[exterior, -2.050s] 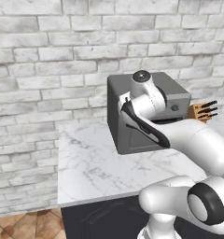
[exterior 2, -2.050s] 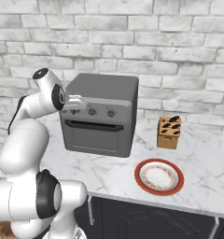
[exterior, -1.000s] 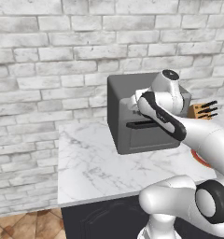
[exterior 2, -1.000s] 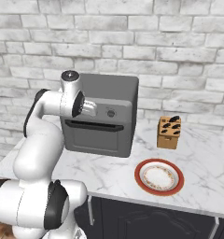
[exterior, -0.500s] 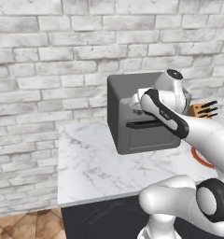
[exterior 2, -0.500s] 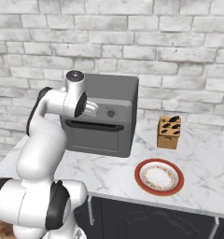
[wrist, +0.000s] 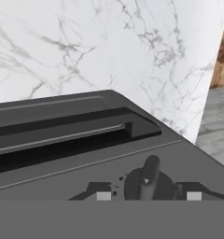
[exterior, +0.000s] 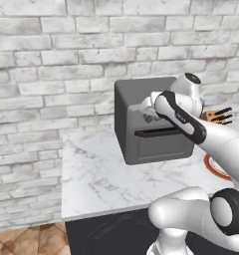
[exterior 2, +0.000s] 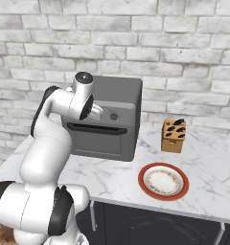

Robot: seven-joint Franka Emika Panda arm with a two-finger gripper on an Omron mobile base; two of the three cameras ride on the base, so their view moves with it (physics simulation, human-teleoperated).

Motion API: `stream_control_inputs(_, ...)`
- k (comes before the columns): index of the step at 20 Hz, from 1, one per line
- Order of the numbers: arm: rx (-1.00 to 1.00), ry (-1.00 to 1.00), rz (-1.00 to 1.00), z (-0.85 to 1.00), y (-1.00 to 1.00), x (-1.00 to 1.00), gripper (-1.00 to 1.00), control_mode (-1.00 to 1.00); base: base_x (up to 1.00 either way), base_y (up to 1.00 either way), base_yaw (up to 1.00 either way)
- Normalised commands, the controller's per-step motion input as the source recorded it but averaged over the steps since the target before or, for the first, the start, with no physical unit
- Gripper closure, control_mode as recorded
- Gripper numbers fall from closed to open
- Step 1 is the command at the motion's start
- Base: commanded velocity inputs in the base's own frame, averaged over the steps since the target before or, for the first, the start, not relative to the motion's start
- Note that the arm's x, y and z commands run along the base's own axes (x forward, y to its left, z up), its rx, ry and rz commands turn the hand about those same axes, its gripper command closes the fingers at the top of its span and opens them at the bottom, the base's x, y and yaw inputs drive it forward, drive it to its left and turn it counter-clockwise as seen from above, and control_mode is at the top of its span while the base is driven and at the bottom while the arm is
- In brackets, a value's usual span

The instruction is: Pick up the bagel from the plate, place it on the toaster oven rack, close the door, and set the timer.

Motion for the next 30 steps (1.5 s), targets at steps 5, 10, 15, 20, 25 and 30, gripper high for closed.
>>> stream_control_inputs(5, 0.15, 0.00, 0.00, 0.00, -0.63, 0.00, 1.00, -1.00, 0.00, 0.00, 0.00)
stream_control_inputs(10, 0.13, 0.00, 0.00, -0.03, -0.51, 0.00, 1.00, -1.00, 0.00, 0.00, 0.00)
stream_control_inputs(15, 0.09, 0.00, 0.00, -0.10, -0.34, 0.00, 1.00, -1.00, 0.00, 0.00, 0.00)
stream_control_inputs(20, 0.04, 0.00, 0.00, -0.05, -0.13, 0.00, 1.00, -1.00, 0.00, 0.00, 0.00)
stream_control_inputs(25, 0.00, 0.00, 0.00, 0.02, 0.00, 0.00, 1.00, -1.00, 0.00, 0.00, 0.00)
stream_control_inputs(30, 0.00, -0.01, 0.00, 0.17, 0.11, -0.01, 1.00, -1.00, 0.00, 0.00, 0.00)
